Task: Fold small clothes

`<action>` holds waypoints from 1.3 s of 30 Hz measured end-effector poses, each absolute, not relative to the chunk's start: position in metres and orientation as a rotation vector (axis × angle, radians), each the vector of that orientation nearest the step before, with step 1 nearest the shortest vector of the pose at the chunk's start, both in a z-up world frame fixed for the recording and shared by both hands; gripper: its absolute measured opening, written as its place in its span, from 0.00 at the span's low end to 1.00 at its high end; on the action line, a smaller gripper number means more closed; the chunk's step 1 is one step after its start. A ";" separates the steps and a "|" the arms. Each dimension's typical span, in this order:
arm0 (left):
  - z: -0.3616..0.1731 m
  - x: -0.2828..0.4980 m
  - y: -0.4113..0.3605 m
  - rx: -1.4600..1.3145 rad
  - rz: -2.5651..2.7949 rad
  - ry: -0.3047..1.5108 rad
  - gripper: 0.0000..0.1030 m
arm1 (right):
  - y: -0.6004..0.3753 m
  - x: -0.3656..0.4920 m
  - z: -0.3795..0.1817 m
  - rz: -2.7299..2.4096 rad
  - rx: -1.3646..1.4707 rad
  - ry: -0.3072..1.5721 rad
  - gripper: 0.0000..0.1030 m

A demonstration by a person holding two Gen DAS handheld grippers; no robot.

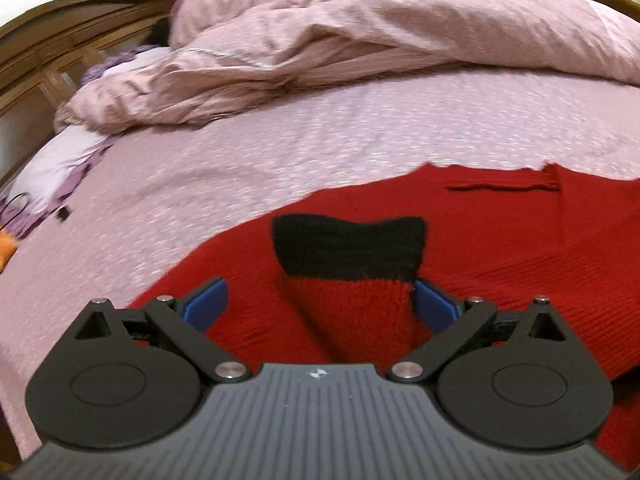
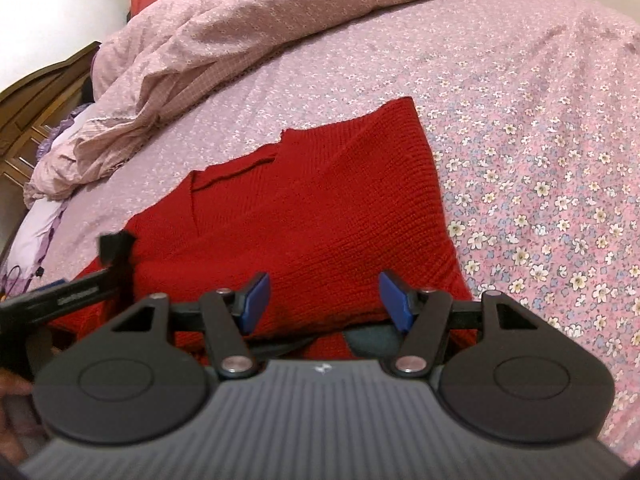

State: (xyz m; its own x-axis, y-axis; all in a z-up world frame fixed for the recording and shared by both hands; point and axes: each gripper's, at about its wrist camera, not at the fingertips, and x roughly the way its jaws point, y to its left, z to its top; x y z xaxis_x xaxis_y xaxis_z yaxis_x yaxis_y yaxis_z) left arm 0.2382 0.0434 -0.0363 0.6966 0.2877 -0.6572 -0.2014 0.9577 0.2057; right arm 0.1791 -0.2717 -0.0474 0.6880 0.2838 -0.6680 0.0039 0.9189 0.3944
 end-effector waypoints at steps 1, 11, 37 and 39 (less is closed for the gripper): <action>-0.036 0.234 0.050 0.117 0.287 0.754 0.98 | -0.272 0.179 -0.048 0.161 0.385 0.801 0.61; -0.024 0.191 0.098 0.012 0.241 0.754 0.98 | -0.271 0.179 -0.045 0.163 0.365 0.805 0.61; -0.058 0.256 0.139 -0.113 -0.013 0.844 0.76 | -0.306 0.259 -0.046 0.091 0.238 0.746 0.61; -0.060 0.256 0.135 -0.100 -0.018 0.840 0.70 | -0.305 0.263 -0.049 0.093 0.233 0.748 0.61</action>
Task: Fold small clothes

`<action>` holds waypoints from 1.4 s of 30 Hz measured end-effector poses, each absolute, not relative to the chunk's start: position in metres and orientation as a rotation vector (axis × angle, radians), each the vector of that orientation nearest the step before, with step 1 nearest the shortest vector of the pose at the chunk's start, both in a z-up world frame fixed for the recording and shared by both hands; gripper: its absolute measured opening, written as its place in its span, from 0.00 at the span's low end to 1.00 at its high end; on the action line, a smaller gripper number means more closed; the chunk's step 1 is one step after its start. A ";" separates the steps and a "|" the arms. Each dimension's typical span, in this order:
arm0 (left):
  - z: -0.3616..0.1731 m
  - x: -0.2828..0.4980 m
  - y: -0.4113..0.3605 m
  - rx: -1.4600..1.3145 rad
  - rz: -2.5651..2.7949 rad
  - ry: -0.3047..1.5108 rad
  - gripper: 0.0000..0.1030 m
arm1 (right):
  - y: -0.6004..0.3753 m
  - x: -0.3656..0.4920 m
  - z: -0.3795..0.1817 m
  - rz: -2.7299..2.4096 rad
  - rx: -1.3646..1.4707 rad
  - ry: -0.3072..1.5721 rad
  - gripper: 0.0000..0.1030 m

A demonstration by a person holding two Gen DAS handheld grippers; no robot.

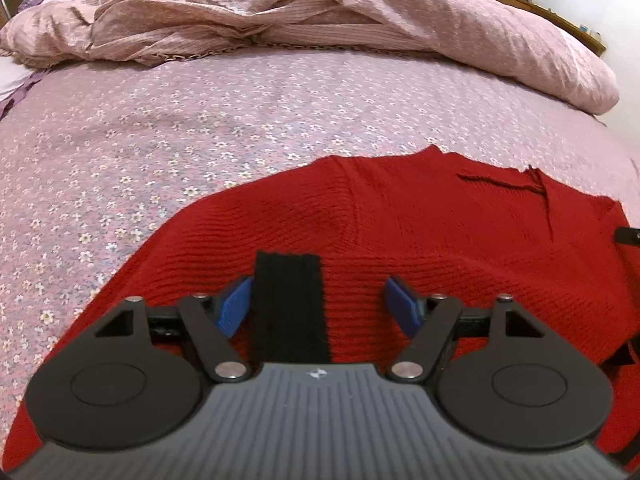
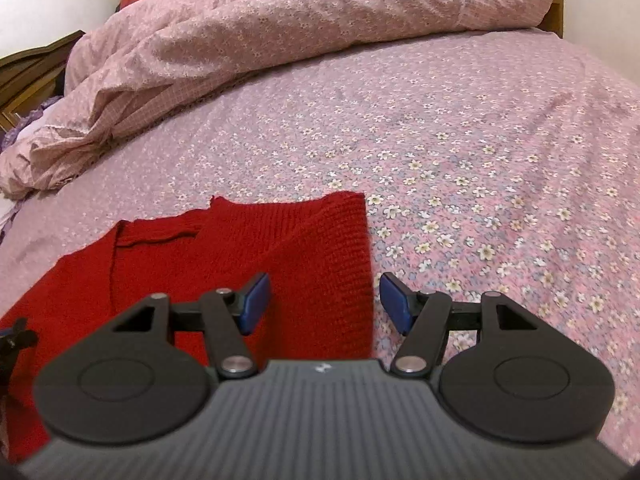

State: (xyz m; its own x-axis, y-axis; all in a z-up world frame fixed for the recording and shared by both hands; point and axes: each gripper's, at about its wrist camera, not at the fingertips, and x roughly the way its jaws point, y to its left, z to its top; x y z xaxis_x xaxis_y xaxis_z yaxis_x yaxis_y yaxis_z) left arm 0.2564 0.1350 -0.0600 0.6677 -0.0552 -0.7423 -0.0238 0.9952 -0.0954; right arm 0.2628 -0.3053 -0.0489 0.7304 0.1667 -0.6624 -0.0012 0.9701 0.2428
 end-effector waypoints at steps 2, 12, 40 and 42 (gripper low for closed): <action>-0.062 0.257 0.133 -0.096 -0.015 0.837 0.66 | -0.304 0.266 -0.052 0.101 0.231 0.751 0.61; -0.064 0.259 0.130 -0.124 -0.031 0.818 0.44 | -0.294 0.282 -0.056 0.137 0.145 0.728 0.63; -0.061 0.342 0.105 0.040 -0.027 0.738 0.46 | -0.332 0.279 -0.073 0.027 0.257 0.595 0.23; -0.055 0.337 0.109 0.056 0.018 0.725 0.53 | -0.333 0.279 -0.069 0.022 0.252 0.608 0.24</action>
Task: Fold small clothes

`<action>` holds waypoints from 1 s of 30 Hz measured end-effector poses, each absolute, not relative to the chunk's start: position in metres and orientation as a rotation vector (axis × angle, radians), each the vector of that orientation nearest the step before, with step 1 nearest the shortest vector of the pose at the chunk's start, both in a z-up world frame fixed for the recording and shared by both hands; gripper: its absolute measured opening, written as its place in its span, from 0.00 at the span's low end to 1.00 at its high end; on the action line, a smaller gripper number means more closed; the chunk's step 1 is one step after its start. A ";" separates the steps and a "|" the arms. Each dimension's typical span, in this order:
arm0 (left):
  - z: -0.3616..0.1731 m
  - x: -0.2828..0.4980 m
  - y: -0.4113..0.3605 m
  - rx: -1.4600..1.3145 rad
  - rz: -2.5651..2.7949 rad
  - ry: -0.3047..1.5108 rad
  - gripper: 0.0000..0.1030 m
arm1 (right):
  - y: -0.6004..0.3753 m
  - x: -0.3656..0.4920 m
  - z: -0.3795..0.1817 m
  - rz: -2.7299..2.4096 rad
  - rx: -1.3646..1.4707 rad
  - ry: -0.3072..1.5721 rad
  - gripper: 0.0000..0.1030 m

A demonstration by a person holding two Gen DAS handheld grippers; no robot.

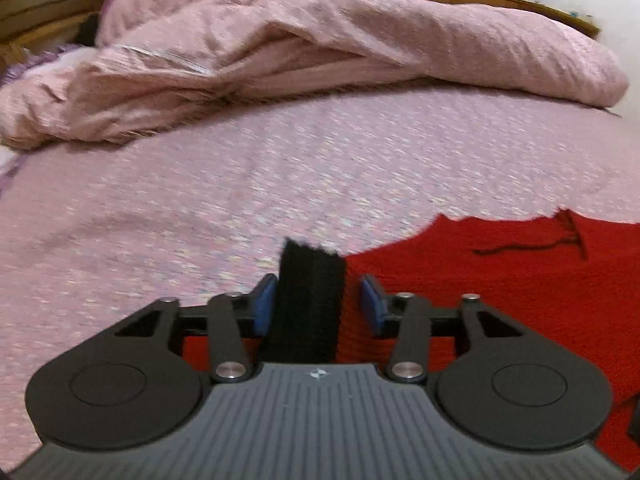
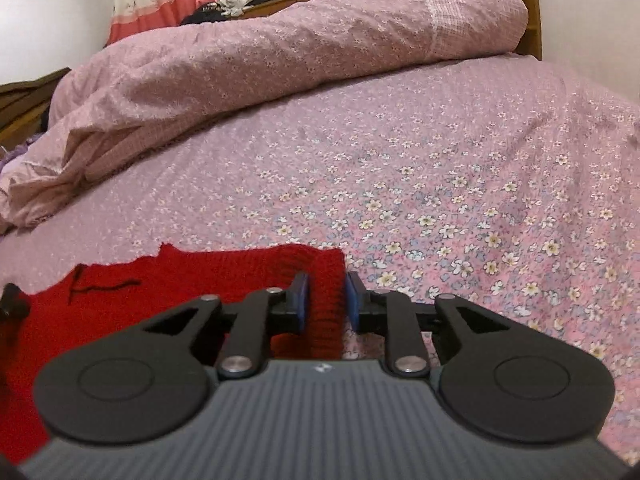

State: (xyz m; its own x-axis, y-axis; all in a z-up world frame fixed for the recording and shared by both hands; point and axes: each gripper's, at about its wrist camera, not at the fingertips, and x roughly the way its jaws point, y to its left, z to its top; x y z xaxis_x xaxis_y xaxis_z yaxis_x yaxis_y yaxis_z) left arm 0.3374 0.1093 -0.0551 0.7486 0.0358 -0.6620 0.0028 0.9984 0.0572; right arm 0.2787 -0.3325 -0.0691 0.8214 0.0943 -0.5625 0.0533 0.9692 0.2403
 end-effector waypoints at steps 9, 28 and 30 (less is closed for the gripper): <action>-0.029 0.301 0.127 0.044 0.064 0.771 0.64 | -0.327 0.244 -0.030 0.004 0.230 0.605 0.31; -0.047 0.277 0.131 -0.011 0.149 0.850 0.72 | -0.283 0.209 -0.060 0.072 0.161 0.716 0.30; -0.040 0.266 0.133 -0.031 0.157 0.845 0.73 | -0.285 0.208 -0.057 0.065 0.195 0.718 0.30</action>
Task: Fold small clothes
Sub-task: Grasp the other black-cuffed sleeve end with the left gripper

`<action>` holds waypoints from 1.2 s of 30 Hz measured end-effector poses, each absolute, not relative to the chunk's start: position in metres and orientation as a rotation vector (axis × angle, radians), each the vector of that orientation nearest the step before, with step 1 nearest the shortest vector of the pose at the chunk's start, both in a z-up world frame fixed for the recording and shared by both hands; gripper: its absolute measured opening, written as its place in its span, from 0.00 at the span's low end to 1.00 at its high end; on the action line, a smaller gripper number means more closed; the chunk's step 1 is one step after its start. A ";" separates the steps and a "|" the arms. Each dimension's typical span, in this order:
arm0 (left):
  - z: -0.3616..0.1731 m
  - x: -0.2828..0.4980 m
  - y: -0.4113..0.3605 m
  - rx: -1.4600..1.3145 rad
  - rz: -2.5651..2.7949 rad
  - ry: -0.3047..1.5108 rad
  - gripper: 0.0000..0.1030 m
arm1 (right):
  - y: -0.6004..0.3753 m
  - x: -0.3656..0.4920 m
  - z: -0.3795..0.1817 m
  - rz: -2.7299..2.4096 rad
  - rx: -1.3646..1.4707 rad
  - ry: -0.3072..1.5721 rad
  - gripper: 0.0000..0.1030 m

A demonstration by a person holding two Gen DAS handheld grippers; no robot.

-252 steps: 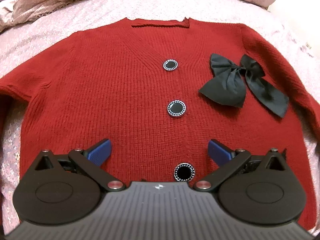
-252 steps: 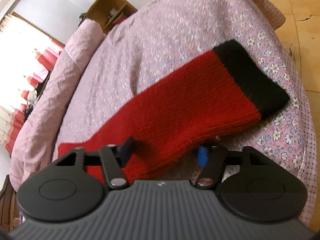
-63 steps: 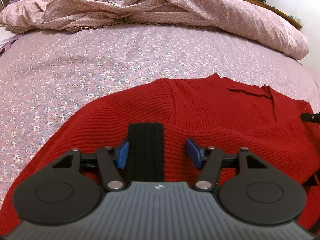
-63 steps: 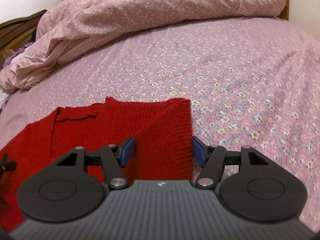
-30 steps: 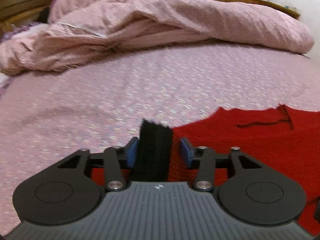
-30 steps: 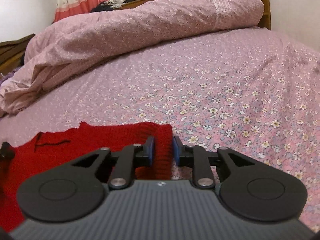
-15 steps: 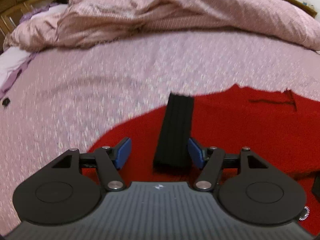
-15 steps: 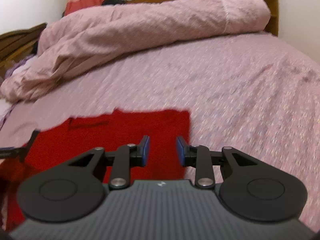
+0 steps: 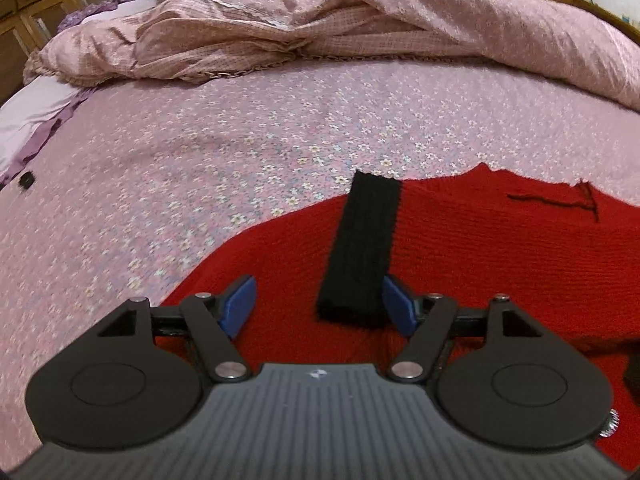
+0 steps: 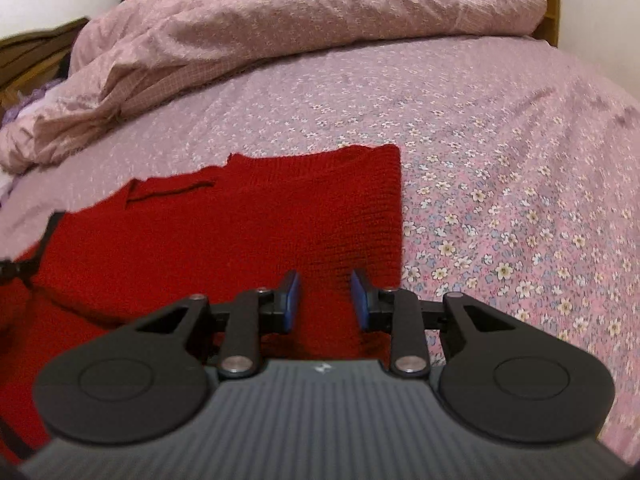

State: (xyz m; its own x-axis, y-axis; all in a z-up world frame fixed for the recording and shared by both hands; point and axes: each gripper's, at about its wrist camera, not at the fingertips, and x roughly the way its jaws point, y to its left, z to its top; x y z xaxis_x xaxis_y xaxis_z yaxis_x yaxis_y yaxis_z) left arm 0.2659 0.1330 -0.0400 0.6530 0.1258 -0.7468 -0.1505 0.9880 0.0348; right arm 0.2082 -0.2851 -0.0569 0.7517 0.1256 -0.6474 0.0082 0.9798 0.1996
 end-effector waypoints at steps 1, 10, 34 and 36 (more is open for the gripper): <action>-0.036 0.260 0.135 -0.041 0.160 0.842 0.73 | -0.286 0.206 -0.054 0.064 0.213 0.719 0.30; -0.001 0.192 0.154 -0.106 0.211 0.781 0.73 | -0.277 0.169 -0.029 0.134 0.249 0.674 0.54; -0.019 0.063 0.187 -0.496 0.317 0.828 0.81 | -0.255 0.101 -0.024 0.192 0.249 0.741 0.55; -0.024 0.064 0.182 -0.450 0.345 0.840 0.81 | -0.255 0.099 -0.026 0.194 0.250 0.744 0.55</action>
State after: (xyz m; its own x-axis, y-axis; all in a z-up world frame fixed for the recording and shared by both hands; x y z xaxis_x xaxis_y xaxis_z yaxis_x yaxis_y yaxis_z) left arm 0.0637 0.1820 -0.0237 0.6221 0.1157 -0.7744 -0.4626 0.8523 -0.2442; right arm 0.0989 -0.2546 -0.0257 0.7200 0.2619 -0.6427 -0.0855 0.9525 0.2924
